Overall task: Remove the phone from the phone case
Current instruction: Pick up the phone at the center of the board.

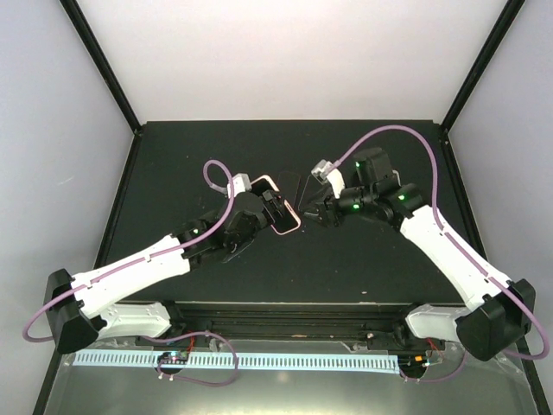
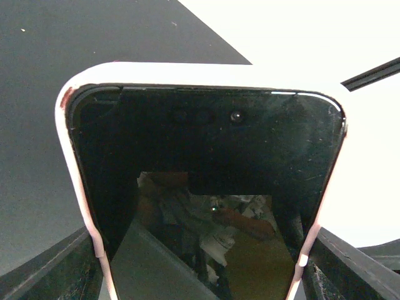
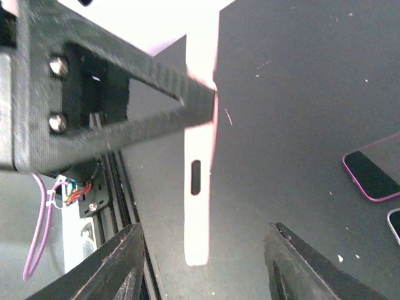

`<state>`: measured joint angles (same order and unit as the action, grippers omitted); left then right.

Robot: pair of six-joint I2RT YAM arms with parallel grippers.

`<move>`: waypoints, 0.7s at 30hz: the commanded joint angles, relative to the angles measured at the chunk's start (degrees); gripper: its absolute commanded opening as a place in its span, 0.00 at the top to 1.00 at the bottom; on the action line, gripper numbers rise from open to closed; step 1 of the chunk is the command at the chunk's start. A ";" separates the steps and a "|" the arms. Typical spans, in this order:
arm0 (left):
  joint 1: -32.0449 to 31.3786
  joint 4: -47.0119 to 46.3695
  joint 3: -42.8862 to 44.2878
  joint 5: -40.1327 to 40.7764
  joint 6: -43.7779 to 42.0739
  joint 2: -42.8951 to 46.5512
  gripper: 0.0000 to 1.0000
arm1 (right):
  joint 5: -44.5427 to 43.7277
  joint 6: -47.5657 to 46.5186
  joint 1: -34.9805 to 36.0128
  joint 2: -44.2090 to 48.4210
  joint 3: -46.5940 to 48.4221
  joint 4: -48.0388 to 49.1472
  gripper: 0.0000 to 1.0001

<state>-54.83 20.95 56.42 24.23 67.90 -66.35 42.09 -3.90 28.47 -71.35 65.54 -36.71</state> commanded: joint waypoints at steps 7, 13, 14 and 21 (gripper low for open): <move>-1.69 -3.23 1.35 3.90 3.04 2.33 0.43 | -11.38 0.13 6.26 -4.80 7.15 -1.39 0.51; -1.78 -3.85 1.21 4.74 2.60 3.07 0.43 | -9.54 1.71 7.20 -10.18 11.47 -4.23 0.67; -1.86 -3.71 1.09 5.08 2.77 3.15 0.43 | -9.15 1.91 7.26 -10.70 11.99 -4.51 0.70; -1.86 -3.98 0.40 6.38 3.03 3.49 0.41 | -8.50 2.45 9.56 -12.24 12.64 -4.85 0.74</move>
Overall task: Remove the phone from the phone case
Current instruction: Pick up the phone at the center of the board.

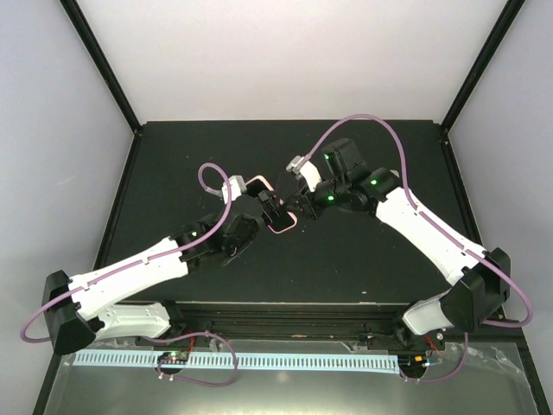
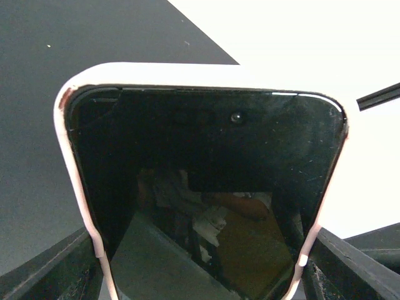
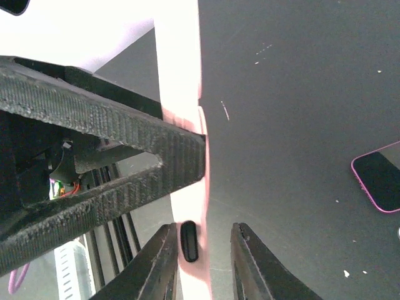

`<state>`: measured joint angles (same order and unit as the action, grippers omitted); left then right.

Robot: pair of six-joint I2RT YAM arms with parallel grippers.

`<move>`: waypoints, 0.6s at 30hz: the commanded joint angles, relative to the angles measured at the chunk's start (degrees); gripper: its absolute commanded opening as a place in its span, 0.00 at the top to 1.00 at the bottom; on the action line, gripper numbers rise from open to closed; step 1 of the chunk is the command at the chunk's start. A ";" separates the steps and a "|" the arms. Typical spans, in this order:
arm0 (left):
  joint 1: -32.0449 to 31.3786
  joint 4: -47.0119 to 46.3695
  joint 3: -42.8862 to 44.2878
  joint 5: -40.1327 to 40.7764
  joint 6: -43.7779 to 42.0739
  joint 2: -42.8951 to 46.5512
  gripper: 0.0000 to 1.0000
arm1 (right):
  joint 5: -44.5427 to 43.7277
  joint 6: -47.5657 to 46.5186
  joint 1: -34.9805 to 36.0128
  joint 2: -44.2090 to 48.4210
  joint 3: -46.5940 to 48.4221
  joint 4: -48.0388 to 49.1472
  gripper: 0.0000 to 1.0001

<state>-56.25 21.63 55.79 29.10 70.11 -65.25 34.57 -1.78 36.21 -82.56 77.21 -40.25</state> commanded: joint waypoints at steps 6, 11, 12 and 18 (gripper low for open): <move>-0.44 -4.88 0.15 2.54 1.06 3.33 0.42 | 2.40 1.13 3.11 -0.43 -1.17 -0.56 0.65; -0.44 -4.81 -0.14 2.43 1.93 3.55 0.41 | 1.01 1.75 3.20 -0.32 -1.54 -0.05 0.83; -0.44 -4.84 -0.27 2.51 2.03 3.60 0.41 | 0.62 2.01 3.17 -0.24 -1.54 0.06 0.88; -0.44 -5.62 -0.76 3.88 -0.65 4.32 0.12 | -0.83 3.92 3.17 0.85 -1.33 0.70 0.99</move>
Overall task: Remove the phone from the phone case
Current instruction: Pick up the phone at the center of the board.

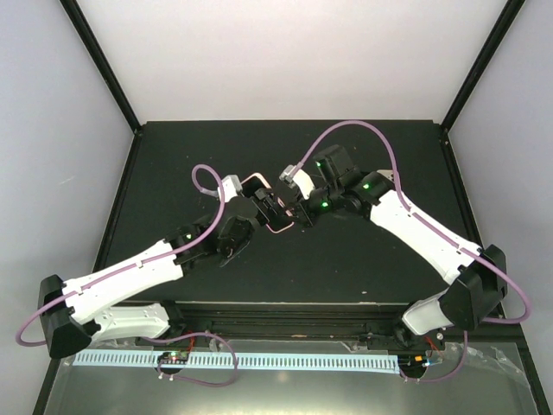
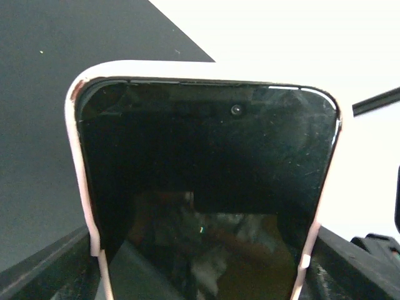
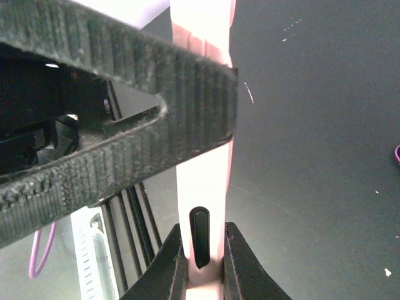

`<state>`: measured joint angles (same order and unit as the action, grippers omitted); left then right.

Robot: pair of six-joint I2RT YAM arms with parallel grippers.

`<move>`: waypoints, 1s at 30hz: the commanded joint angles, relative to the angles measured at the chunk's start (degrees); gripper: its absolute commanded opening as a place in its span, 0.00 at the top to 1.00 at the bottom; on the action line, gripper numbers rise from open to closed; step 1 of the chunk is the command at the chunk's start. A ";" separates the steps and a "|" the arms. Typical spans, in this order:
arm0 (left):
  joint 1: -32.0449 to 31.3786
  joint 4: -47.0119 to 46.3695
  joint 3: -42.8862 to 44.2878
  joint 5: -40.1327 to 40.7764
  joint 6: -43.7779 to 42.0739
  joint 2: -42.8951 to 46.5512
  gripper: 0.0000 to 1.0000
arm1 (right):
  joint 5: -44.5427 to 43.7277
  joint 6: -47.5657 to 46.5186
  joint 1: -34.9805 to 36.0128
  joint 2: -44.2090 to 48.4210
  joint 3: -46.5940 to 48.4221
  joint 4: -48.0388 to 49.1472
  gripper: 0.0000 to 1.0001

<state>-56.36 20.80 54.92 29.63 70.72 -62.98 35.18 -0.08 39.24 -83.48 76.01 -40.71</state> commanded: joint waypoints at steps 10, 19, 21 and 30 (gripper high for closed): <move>1.10 -6.21 -4.63 3.82 -29.22 12.63 0.01 | -1.04 -0.82 -5.41 11.09 -3.49 0.26 0.99; 7.38 -29.10 -22.59 -35.26 -47.57 28.25 0.16 | 16.98 -8.43 -16.87 22.42 -9.29 -4.99 0.99; 8.40 -33.27 -23.53 -42.16 -47.40 27.69 0.22 | 20.02 -11.09 -17.47 24.15 -9.83 -7.34 0.99; 8.55 -45.76 -20.47 -58.21 -43.02 17.55 0.23 | 32.38 -18.01 -17.46 29.35 -13.21 -13.85 0.99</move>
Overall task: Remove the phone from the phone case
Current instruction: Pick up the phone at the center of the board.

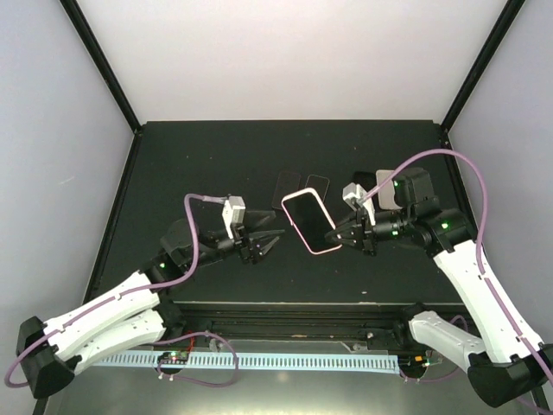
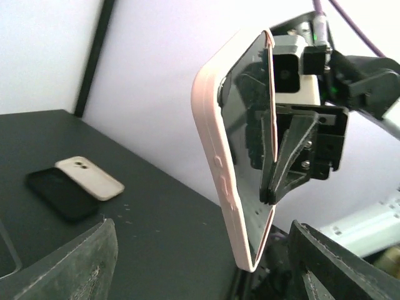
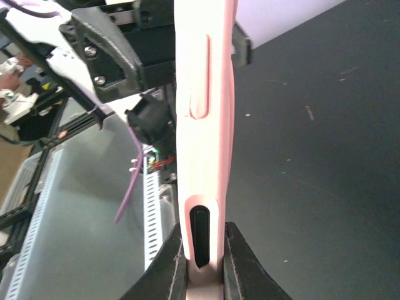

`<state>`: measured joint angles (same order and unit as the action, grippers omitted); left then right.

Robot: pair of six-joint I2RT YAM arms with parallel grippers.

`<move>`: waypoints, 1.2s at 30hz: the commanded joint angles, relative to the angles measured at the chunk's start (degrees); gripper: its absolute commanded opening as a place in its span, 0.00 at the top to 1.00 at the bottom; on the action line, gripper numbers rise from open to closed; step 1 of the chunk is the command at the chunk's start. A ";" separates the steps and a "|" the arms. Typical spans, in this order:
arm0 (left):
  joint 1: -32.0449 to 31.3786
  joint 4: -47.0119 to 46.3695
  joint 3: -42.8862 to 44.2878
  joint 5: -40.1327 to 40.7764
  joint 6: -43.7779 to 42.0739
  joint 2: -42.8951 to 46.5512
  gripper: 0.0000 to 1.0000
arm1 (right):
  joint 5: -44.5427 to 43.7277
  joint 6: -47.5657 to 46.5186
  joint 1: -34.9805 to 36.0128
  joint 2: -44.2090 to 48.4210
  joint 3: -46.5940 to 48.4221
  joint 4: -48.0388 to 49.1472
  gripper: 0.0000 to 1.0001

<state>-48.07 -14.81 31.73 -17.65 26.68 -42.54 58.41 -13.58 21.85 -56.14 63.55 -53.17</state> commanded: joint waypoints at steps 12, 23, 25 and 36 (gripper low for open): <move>-0.81 -28.65 3.17 -17.27 8.17 -12.06 0.35 | 10.01 -1.74 -0.05 2.29 -2.88 1.48 0.99; -1.89 -34.21 6.41 -19.07 10.93 -18.42 0.58 | 10.35 -0.09 -0.05 1.16 -2.39 2.52 0.99; -1.85 -34.57 6.50 -19.02 11.19 -18.83 0.61 | 10.19 0.14 -0.07 1.36 -2.58 2.75 0.99; -1.85 -34.31 5.63 -18.38 11.32 -19.24 0.70 | 9.45 1.12 -0.08 1.87 -3.17 4.07 0.99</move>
<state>-49.25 -45.39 35.46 -34.48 37.87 -61.65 66.67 -13.74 21.87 -55.00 60.38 -52.69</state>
